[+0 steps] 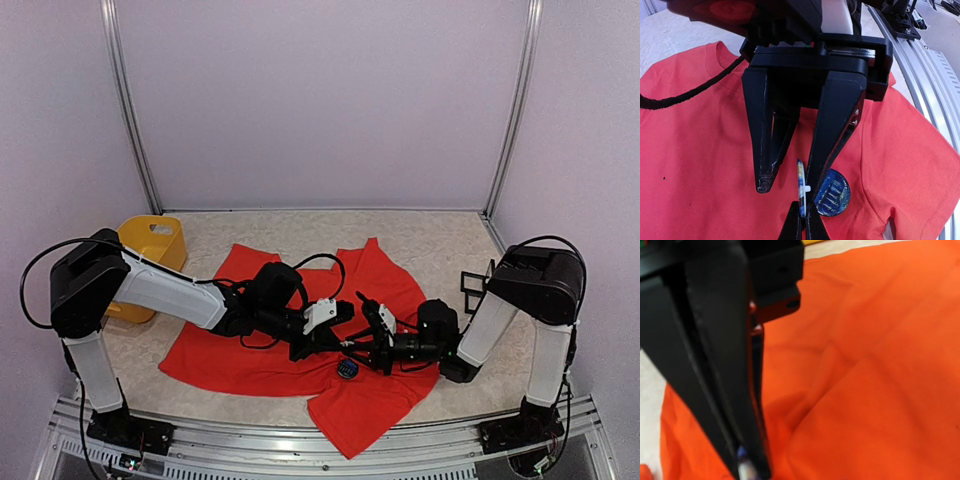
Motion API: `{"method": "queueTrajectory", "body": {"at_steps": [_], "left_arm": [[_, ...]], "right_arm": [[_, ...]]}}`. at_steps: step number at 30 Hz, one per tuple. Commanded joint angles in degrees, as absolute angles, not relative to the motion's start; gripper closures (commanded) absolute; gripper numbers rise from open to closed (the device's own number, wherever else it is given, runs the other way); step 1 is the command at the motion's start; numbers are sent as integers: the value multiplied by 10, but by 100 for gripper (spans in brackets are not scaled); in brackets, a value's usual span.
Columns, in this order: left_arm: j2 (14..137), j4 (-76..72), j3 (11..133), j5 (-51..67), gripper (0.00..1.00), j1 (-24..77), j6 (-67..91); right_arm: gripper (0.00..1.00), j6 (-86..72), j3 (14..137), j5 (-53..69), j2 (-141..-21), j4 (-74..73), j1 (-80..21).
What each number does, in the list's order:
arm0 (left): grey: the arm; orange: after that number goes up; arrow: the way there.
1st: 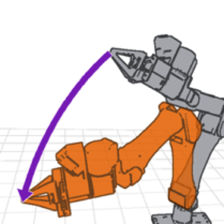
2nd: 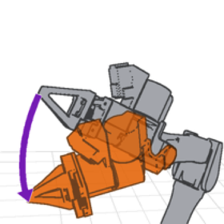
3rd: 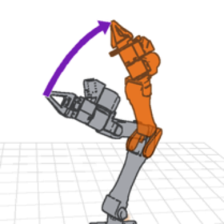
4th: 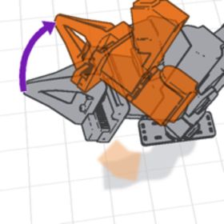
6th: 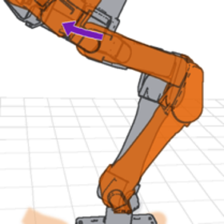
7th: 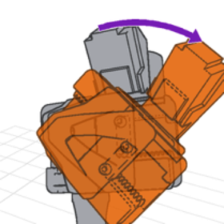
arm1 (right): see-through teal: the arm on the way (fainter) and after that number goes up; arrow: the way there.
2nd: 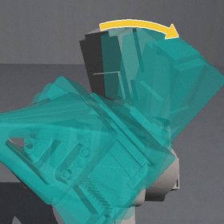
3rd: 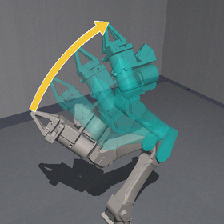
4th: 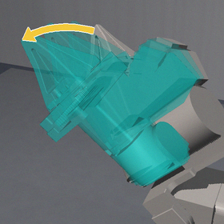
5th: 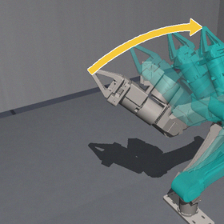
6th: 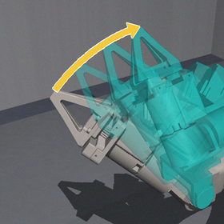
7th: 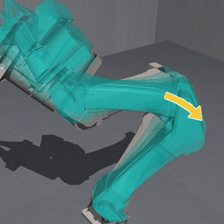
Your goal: Pin the brooch onto the clothing
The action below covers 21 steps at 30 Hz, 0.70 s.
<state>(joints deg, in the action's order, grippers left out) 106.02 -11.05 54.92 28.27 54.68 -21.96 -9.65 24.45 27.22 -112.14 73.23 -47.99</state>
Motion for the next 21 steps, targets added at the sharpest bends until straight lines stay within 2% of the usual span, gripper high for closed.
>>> {"method": "queueTrajectory", "body": {"at_steps": [1,7,12,18,21], "left_arm": [[1062,-79,552,330,100,564,-226],[1062,-83,550,325,100,564,-224],[1060,-82,551,303,100,564,-226],[1043,-103,532,151,100,573,-231],[1030,-98,521,84,100,600,-280]], "right_arm": [[72,-130,228,198,-1109,780,-462],[74,-156,199,205,-1130,874,-455],[71,-139,204,228,-1121,862,-454],[57,-104,163,297,-1066,865,-448],[56,-103,149,279,-1023,820,-444]]}}
